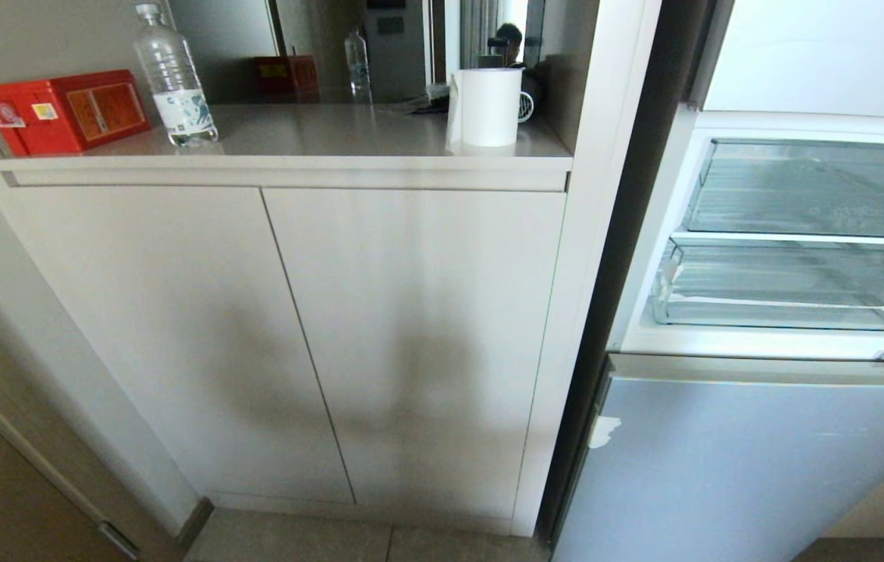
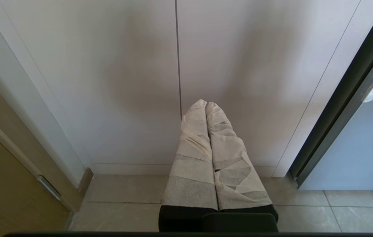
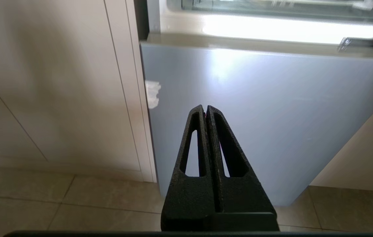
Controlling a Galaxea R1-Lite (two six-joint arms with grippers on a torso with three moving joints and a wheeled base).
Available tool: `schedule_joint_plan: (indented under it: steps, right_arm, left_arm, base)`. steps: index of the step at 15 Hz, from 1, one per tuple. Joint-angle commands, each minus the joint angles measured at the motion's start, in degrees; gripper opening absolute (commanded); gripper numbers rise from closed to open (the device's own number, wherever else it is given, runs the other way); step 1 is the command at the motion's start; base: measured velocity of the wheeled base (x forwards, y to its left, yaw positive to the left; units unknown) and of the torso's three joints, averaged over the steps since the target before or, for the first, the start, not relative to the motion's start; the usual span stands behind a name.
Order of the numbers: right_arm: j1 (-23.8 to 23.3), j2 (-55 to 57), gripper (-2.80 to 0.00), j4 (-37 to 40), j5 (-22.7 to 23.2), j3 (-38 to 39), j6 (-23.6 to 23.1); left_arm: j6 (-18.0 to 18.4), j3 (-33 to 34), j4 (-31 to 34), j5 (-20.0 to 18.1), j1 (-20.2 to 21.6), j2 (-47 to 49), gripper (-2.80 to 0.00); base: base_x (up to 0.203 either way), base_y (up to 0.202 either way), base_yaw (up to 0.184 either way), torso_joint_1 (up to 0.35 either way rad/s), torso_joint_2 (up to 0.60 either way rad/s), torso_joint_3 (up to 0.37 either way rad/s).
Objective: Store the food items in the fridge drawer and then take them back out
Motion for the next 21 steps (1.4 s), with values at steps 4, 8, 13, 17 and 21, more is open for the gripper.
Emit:
schedule_joint_plan:
  steps: [4,8,13,17,21]
  right_arm:
    - [0.0,0.0,-2.80,0.0,0.4,0.0,-1.0]
    - [0.0,3.3,-2.80,0.6,0.7,-6.1,-4.3]
    - [0.2,36.1,-2.80,-4.6,6.9,-16.1,0.0]
    - [0.3,66.6,0.00,-23.1,11.5,-22.3,2.8]
    - [1.1,90.4,0.00,-46.9,13.2,-29.1,5.4]
  left_arm:
    - [0.0,0.0,0.0,0.0,0.0,0.0,-2.80]
    - [0.0,0.0,0.0,0.0,0.0,0.0,-2.80]
    - [0.0,0.0,0.0,0.0,0.0,0.0,-2.80]
    - [0.0,0.0,0.0,0.0,0.0,0.0,-2.80]
    - [0.0,0.0,0.0,0.0,0.0,0.0,-2.80]
  base:
    - [0.000,0.000,0.000,-0.148,0.31,0.168]
    - [0.000,0.000,0.000,-0.009,0.04,0.022]
    - [0.000,0.000,0.000,0.000,0.00,0.000]
    - [0.000,0.000,0.000,0.000,0.00,0.000]
    - [0.000,0.000,0.000,0.000,0.00,0.000]
